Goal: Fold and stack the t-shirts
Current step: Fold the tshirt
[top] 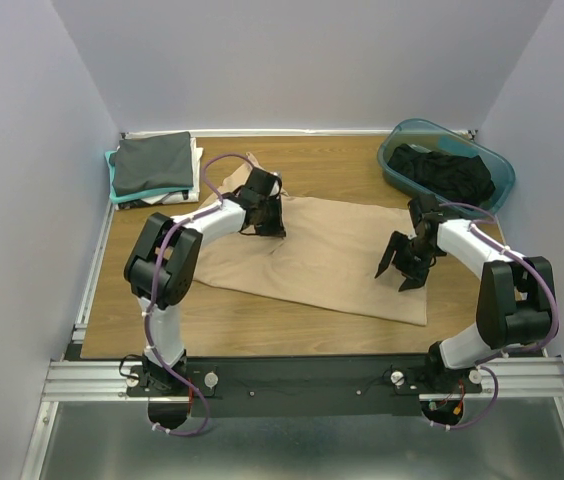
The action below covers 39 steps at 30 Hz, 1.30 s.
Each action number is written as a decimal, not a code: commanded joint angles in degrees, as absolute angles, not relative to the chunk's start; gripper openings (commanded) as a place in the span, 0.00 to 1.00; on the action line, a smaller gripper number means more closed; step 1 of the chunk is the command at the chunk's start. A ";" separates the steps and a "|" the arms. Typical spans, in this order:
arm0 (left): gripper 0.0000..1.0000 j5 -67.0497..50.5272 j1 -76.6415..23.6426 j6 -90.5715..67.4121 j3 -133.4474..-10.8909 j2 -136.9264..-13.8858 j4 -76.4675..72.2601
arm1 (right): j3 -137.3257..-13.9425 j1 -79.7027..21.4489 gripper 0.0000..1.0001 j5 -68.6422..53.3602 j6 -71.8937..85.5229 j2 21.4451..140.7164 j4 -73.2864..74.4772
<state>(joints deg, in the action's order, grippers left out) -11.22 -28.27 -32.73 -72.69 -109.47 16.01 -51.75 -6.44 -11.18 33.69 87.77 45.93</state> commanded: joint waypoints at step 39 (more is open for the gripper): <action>0.75 -8.09 -11.95 -29.79 -50.37 -92.38 17.40 | -50.55 -6.94 0.78 -9.05 26.88 93.78 31.38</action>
